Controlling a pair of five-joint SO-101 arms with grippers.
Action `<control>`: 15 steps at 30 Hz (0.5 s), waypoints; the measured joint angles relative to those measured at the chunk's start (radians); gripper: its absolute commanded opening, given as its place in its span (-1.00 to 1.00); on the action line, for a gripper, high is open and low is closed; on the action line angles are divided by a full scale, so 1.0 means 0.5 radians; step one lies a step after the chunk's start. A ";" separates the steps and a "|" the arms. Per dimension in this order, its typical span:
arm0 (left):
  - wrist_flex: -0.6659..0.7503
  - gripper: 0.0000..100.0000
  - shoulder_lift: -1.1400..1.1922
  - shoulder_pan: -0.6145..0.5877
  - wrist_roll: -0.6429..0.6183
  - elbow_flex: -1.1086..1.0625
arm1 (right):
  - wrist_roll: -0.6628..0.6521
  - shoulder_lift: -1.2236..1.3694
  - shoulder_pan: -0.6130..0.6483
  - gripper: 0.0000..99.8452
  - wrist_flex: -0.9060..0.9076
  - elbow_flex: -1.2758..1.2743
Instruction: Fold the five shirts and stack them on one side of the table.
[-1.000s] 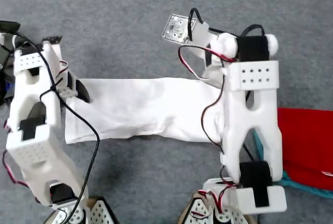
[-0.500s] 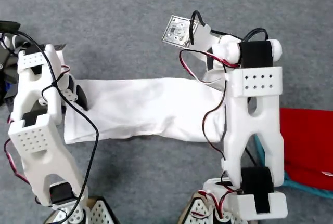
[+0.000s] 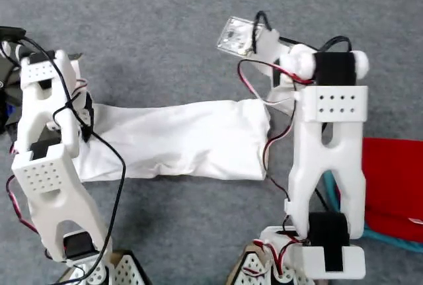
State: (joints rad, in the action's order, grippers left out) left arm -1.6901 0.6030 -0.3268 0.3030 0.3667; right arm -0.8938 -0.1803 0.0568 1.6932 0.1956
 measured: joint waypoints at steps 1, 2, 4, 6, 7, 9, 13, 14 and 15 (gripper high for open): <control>-0.052 -0.96 -0.003 0.046 -0.003 0.064 | 0.000 0.000 -0.034 -0.99 0.000 -0.006; -0.077 -0.96 -0.006 0.095 -0.015 0.120 | 0.000 0.000 -0.083 -0.99 -0.021 -0.021; -0.101 -0.96 -0.064 0.203 -0.089 0.181 | 0.000 0.000 -0.230 -0.99 -0.123 -0.049; -0.114 -0.96 -0.187 0.328 -0.172 0.203 | 0.000 0.000 -0.396 -0.99 -0.245 -0.071; -0.114 -0.96 -0.255 0.405 -0.187 0.203 | 0.000 0.000 -0.476 -0.99 -0.310 -0.086; -0.114 -0.96 -0.368 0.598 -0.203 0.203 | 0.000 0.000 -0.629 -0.99 -0.442 -0.129; -0.114 -0.96 -0.549 1.028 -0.209 0.203 | 0.068 0.003 -0.868 -0.99 -0.779 -0.316; -0.114 -0.96 -0.580 1.142 -0.209 0.203 | 0.110 0.003 -0.927 -0.99 -0.862 -0.350; -0.114 -0.96 -0.598 1.246 -0.209 0.203 | 0.150 0.003 -0.985 -0.99 -0.939 -0.374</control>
State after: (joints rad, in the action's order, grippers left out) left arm -1.7469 0.3038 0.2961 0.1987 0.4680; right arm -0.8186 -0.1788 -0.4358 1.2236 0.0084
